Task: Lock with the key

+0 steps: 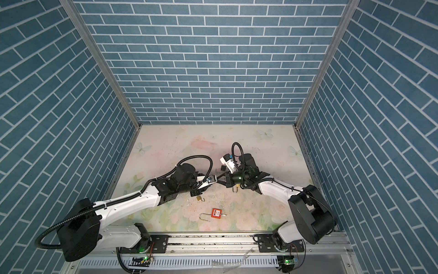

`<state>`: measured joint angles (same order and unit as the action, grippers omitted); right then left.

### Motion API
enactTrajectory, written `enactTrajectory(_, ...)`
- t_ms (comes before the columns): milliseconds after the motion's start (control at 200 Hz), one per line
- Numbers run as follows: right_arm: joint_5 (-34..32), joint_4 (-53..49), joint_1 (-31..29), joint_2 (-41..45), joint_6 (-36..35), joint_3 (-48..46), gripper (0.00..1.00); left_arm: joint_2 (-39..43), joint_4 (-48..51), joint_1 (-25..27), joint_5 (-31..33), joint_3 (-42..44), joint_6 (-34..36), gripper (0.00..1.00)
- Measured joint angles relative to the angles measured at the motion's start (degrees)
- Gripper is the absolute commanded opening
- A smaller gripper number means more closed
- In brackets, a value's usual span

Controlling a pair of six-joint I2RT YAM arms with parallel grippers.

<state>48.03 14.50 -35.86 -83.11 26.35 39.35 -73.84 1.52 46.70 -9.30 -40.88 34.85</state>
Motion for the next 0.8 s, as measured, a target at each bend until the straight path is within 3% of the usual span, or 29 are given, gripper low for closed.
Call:
enactTrajectory(435,-1.33,7.34,-1.66,-4.09,2.38,-0.72,0.0,-0.81,0.52,0.17,2.67,0.0,-2.23,0.0)
enactTrajectory(800,-4.33,3.96,-0.72,-0.39,1.53,-0.07,0.0,-0.79,-4.72,1.11,5.05,1.07,-5.92,0.0)
